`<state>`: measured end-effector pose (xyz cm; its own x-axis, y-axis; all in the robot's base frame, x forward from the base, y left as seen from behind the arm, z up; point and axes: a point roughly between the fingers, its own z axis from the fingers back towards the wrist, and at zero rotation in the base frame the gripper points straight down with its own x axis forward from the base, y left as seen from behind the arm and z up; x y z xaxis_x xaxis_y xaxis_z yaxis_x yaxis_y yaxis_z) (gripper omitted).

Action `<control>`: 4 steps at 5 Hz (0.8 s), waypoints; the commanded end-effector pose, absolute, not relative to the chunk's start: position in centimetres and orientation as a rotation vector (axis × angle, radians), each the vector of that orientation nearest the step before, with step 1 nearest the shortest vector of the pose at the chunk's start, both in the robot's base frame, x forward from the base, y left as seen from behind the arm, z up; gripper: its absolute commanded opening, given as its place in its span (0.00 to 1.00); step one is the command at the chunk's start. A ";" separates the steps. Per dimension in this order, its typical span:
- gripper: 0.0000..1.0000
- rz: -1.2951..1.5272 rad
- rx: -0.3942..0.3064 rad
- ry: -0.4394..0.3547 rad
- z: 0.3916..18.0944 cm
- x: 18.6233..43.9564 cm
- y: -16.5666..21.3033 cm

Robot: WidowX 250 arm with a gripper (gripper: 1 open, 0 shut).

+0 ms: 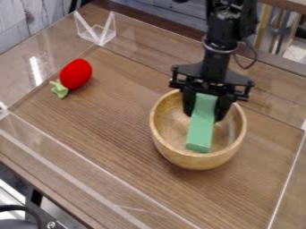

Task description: Remove the green stick from the brown bowl and put it on the table

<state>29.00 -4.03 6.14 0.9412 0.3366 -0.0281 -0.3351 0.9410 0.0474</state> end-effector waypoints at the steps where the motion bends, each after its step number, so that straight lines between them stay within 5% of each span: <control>1: 0.00 0.341 0.021 -0.029 7.9 28.5 -2.8; 4: 0.00 0.427 0.018 -0.032 7.9 27.7 -1.4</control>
